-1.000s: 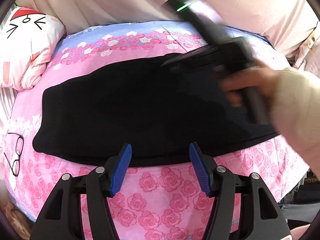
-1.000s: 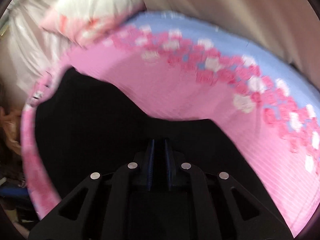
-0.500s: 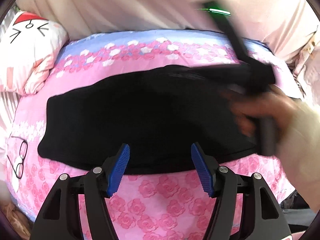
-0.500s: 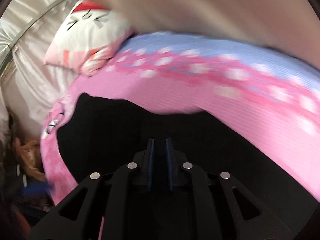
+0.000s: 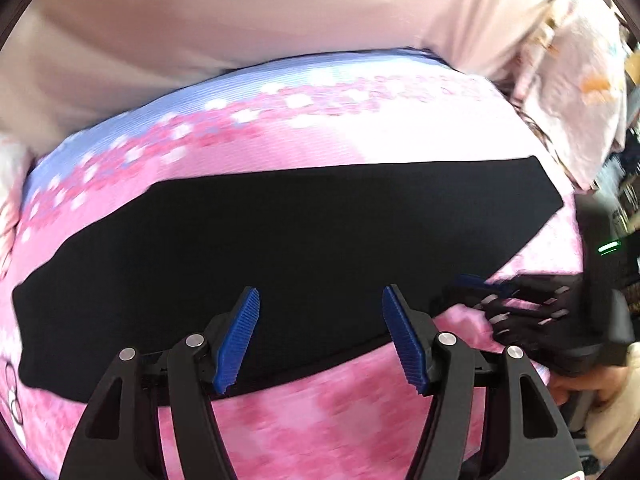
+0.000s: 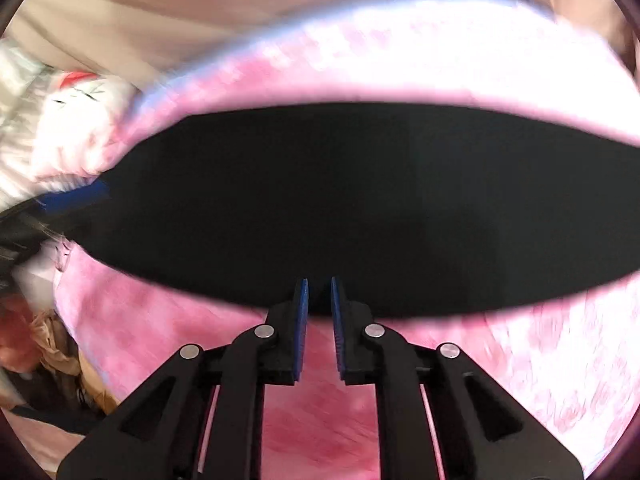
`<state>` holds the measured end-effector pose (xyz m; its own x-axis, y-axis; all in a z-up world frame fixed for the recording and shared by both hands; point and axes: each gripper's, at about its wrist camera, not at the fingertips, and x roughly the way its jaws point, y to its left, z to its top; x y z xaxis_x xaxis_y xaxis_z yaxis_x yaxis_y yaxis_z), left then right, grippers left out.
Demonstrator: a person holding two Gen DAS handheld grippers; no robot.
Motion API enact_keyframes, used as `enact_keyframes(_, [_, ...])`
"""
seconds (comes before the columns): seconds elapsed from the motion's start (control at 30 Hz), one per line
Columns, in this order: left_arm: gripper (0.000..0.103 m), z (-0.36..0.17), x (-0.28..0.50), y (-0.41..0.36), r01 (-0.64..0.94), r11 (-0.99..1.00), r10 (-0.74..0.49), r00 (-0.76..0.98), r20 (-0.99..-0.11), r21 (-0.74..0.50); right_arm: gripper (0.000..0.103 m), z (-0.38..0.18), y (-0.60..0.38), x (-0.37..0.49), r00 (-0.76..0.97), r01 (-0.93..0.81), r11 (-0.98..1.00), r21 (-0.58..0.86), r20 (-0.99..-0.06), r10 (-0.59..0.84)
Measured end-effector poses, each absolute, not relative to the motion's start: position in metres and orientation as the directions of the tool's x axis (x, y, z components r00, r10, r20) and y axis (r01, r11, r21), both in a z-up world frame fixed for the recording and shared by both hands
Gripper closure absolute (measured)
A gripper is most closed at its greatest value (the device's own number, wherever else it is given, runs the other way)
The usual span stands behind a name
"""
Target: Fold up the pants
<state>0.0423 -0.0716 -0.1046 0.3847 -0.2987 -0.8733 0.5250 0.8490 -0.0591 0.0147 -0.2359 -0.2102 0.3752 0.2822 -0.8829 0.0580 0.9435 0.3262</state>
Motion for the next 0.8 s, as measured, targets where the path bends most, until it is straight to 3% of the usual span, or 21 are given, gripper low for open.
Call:
enact_keyframes(0.13, [0.041, -0.1, 0.035, -0.113, 0.569, 0.821, -0.319, 0.381, -0.868, -0.052, 0.093, -0.195, -0.274, -0.009, 0.423, 0.107, 0.933, 0.343, -0.865, 0.269])
enact_keyframes(0.27, [0.04, -0.1, 0.029, -0.15, 0.581, 0.812, -0.33, 0.371, -0.868, -0.061, 0.093, -0.163, -0.356, -0.002, 0.556, 0.297, 0.911, 0.286, -0.828, 0.079])
enact_keyframes(0.4, [0.04, -0.097, 0.02, -0.174, 0.588, 0.806, -0.338, 0.362, -0.869, -0.068, 0.097, -0.207, -0.422, 0.006, 0.431, 0.4, 0.907, 0.133, -0.9, -0.058])
enact_keyframes(0.47, [0.039, -0.096, 0.015, -0.181, 0.586, 0.808, -0.331, 0.368, -0.869, -0.06, 0.096, -0.208, -0.446, -0.004, 0.465, 0.395, 0.892, 0.222, -0.885, 0.014])
enact_keyframes(0.5, [0.038, -0.096, 0.013, -0.185, 0.586, 0.808, -0.324, 0.371, -0.871, -0.051, 0.091, -0.2, -0.448, -0.001, 0.463, 0.403, 0.894, 0.198, -0.886, -0.012])
enact_keyframes(0.6, [0.038, -0.1, 0.01, -0.192, 0.583, 0.811, -0.315, 0.362, -0.877, -0.05, 0.091, -0.177, -0.463, 0.009, 0.535, 0.403, 0.895, 0.189, -0.843, -0.063])
enact_keyframes(0.8, [0.038, -0.096, 0.004, -0.21, 0.599, 0.8, -0.323, 0.363, -0.874, -0.047, 0.091, -0.189, -0.52, 0.008, 0.504, 0.443, 0.885, 0.147, -0.857, -0.11])
